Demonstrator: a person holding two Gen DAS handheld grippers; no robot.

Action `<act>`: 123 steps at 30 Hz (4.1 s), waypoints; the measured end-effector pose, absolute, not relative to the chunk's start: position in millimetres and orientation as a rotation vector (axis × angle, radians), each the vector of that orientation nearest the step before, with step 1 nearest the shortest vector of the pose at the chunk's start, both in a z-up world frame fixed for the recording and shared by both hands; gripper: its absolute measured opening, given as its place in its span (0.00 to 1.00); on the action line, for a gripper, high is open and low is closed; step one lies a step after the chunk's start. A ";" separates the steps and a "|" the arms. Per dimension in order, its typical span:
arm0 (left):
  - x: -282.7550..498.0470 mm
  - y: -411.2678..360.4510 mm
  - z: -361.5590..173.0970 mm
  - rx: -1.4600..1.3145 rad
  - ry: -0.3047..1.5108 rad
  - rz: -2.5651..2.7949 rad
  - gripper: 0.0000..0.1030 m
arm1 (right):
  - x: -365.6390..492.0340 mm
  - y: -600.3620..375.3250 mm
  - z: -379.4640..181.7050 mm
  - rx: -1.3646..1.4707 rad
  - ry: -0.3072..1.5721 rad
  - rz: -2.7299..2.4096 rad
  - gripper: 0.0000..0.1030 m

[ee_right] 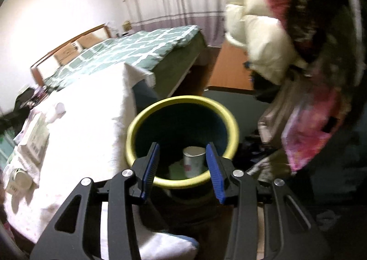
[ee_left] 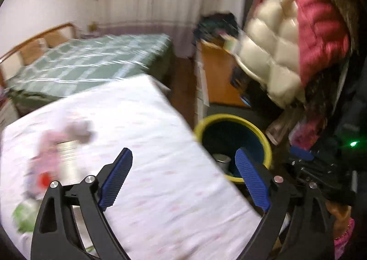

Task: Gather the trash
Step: 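Grasp the tea drink carton with the right gripper, then carry the tea carton to the bin and release it with the right gripper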

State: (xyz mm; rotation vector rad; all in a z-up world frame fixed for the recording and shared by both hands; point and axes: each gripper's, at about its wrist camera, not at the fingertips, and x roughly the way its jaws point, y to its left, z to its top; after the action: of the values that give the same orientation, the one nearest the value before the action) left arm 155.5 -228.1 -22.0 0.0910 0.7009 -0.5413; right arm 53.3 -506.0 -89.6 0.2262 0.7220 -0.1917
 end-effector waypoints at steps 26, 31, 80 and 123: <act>89.5 35.4 -26.8 -0.109 0.618 -0.098 0.91 | 154.8 -245.4 -69.7 0.150 0.753 0.328 0.40; 90.1 34.2 -36.3 -0.123 0.633 -0.101 0.91 | 162.7 -238.1 -80.7 0.149 0.781 0.303 0.40; 111.0 -11.1 -64.3 -0.090 0.702 -0.179 0.91 | 140.2 -494.2 -83.4 0.342 0.687 -0.285 0.28; 109.9 -5.9 -98.9 0.011 0.815 -0.153 0.83 | 141.5 -507.8 -123.3 0.387 0.761 -0.292 0.35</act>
State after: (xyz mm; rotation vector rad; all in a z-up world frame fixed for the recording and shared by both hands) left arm 109.9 -5.9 -98.9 0.0105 0.8148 -0.1535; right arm 141.5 -507.8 -123.3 0.3874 0.7608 -0.2916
